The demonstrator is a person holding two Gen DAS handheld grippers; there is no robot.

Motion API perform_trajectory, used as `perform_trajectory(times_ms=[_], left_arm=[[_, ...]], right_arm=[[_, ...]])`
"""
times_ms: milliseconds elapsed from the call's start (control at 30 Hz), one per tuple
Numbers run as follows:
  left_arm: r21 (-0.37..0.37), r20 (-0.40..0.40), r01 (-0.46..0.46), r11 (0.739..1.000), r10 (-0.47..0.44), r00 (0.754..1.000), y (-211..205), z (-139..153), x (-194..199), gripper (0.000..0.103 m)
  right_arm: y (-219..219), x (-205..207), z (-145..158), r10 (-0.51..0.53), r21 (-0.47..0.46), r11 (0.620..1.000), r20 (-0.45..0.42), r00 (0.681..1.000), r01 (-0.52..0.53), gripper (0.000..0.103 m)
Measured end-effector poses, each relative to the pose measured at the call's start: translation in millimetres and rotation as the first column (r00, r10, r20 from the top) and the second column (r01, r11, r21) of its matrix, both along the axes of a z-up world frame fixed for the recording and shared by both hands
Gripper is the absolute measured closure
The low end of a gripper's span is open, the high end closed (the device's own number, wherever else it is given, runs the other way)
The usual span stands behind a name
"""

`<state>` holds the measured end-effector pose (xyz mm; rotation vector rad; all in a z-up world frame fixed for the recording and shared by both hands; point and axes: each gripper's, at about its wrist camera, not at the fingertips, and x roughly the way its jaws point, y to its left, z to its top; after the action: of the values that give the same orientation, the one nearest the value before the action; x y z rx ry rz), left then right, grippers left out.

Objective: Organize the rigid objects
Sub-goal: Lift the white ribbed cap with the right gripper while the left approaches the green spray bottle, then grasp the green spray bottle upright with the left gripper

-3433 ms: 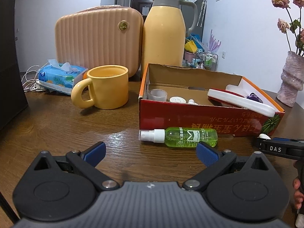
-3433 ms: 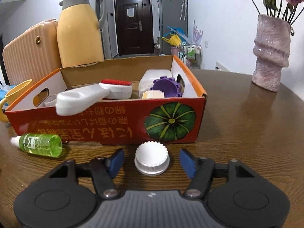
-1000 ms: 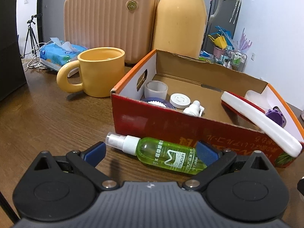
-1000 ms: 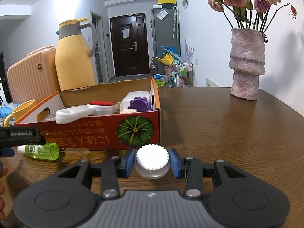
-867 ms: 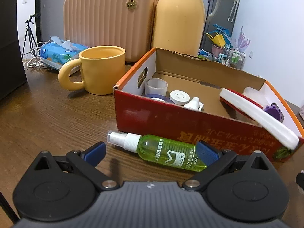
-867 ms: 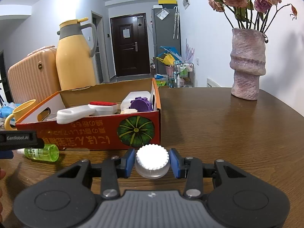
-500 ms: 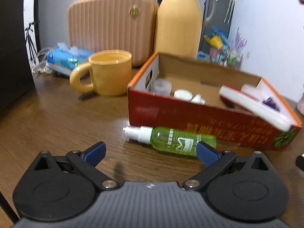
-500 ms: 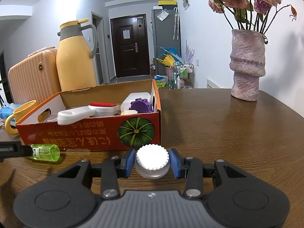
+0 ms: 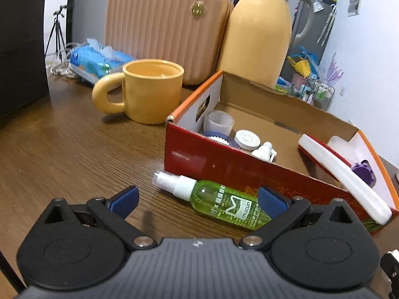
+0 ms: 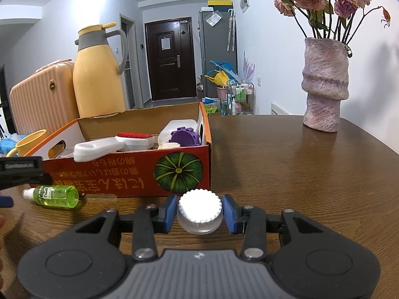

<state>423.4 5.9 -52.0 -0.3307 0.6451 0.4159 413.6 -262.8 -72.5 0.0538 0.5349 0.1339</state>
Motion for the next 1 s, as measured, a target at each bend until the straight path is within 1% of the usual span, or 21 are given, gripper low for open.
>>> perform_trajectory(times_ms=[167, 233, 367, 533, 567, 633, 667, 767, 800, 900, 933, 1000], left_arm=[[-0.055, -0.038, -0.044, 0.997, 0.042, 0.998, 4.6, -6.9, 10.7, 0.000], [-0.079, -0.037, -0.061, 0.995, 0.058, 0.998, 7.9, -8.4, 12.7, 0.000], [-0.085, -0.030, -0.068, 0.994, 0.066, 0.997, 8.1, -10.2, 12.3, 0.000], [-0.118, -0.024, -0.077, 0.990, 0.074, 0.997, 12.3, -13.2, 7.4, 0.000], [-0.109, -0.037, -0.080, 0.991, 0.076, 0.996, 12.1, -14.3, 8.0, 0.000], [-0.015, -0.091, -0.084, 0.996, 0.082, 0.992, 4.1, -16.8, 12.4, 0.000], [0.009, -0.106, -0.083, 0.997, 0.083, 0.991, 1.5, -18.0, 12.9, 0.000], [-0.013, -0.096, -0.070, 0.997, 0.068, 0.993, 2.1, -16.8, 6.3, 0.000], [-0.007, -0.101, -0.061, 0.998, 0.060, 0.993, 1.3, -17.1, 4.3, 0.000], [0.042, -0.128, -0.017, 0.999, 0.023, 0.991, -5.5, -19.3, -2.6, 0.000], [0.058, -0.136, -0.003, 0.998, 0.011, 0.991, -7.8, -20.1, -5.1, 0.002], [0.089, -0.149, 0.031, 0.996, -0.017, 0.989, -11.8, -21.4, -11.4, 0.009]], right_arm=[[1.6, 0.6, -1.1, 0.006, -0.006, 1.000, -0.002, 1.000, -0.006, 0.064], [1.6, 0.6, -1.3, 0.006, -0.007, 1.000, -0.003, 1.000, -0.006, 0.064], [1.6, 0.5, -1.3, 0.006, -0.007, 1.000, -0.002, 1.000, -0.006, 0.064], [2.1, 0.0, -1.5, 0.008, -0.006, 1.000, -0.002, 1.000, -0.008, 0.064], [2.0, 0.0, -1.7, 0.009, -0.006, 1.000, -0.001, 1.000, -0.009, 0.064], [1.9, -0.2, -1.6, 0.010, -0.005, 1.000, 0.001, 1.000, -0.010, 0.064], [1.9, -0.4, -1.3, 0.010, -0.005, 1.000, 0.002, 1.000, -0.010, 0.064], [1.4, -0.5, -1.0, 0.012, -0.001, 1.000, 0.004, 1.000, -0.012, 0.064], [1.4, -0.5, -1.1, 0.013, -0.001, 1.000, 0.004, 1.000, -0.013, 0.064], [0.8, -0.9, -0.5, 0.015, -0.001, 1.000, 0.005, 1.000, -0.015, 0.064], [0.9, -1.1, -0.3, 0.014, -0.001, 1.000, 0.005, 1.000, -0.014, 0.064], [1.2, -1.4, 0.0, 0.013, 0.000, 1.000, 0.006, 1.000, -0.013, 0.064]])
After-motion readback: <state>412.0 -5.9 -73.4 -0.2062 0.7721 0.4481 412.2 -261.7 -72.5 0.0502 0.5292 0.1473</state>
